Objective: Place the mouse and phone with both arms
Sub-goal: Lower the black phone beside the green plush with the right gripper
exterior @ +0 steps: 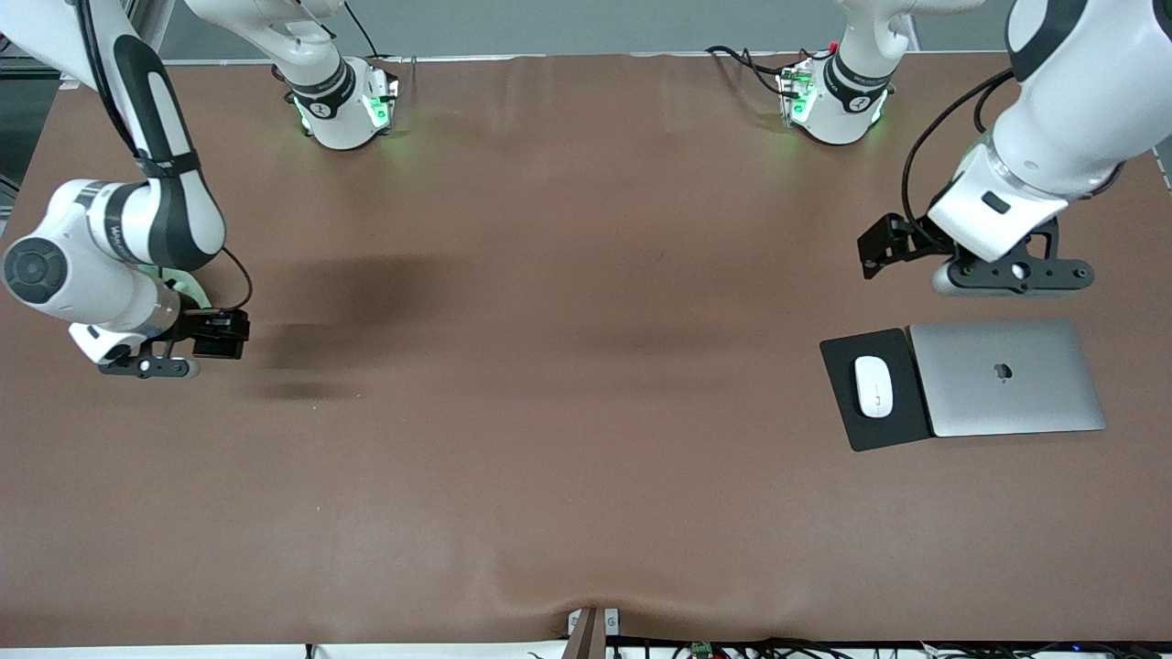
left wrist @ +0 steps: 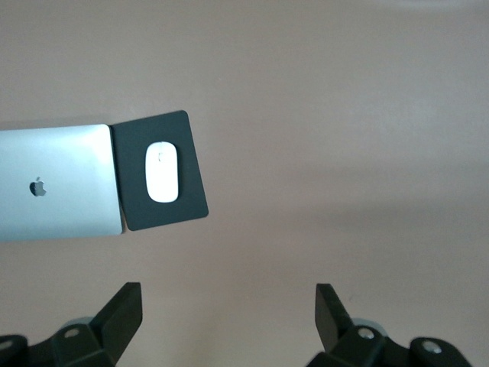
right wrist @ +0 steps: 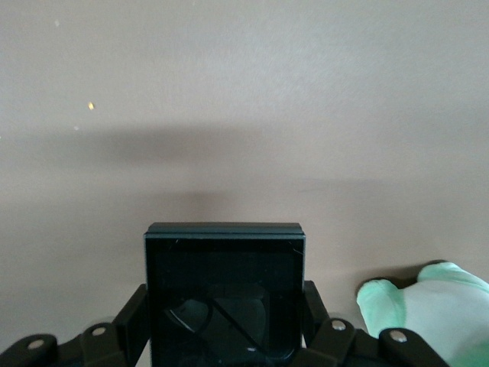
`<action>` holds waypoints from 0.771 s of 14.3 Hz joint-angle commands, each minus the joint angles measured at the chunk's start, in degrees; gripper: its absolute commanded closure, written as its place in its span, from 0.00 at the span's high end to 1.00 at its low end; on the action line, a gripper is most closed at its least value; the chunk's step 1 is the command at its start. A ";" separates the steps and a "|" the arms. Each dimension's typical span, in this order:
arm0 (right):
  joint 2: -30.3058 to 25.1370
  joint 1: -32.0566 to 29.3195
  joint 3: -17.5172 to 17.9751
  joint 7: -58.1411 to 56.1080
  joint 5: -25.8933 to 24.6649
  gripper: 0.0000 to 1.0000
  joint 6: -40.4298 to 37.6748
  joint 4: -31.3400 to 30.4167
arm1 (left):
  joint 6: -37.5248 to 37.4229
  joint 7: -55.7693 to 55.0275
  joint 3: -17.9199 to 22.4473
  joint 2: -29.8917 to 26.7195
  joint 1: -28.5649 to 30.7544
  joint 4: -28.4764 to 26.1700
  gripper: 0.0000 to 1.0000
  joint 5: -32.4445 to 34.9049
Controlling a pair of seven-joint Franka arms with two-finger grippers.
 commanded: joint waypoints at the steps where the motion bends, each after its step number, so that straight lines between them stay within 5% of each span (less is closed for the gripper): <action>1: -2.93 -4.21 1.25 -5.73 1.95 0.00 6.63 -6.73 | 0.43 2.06 1.36 -2.51 -0.90 -3.64 1.00 -1.84; 5: -2.57 -4.57 1.16 -7.69 3.37 0.00 9.82 -10.17 | 4.65 2.68 1.71 -6.99 -1.69 -10.93 1.00 -2.20; 11: -1.61 -5.80 1.16 -8.21 4.25 0.00 17.29 -15.63 | 4.57 7.60 6.98 -6.47 -4.33 -9.54 1.00 -2.37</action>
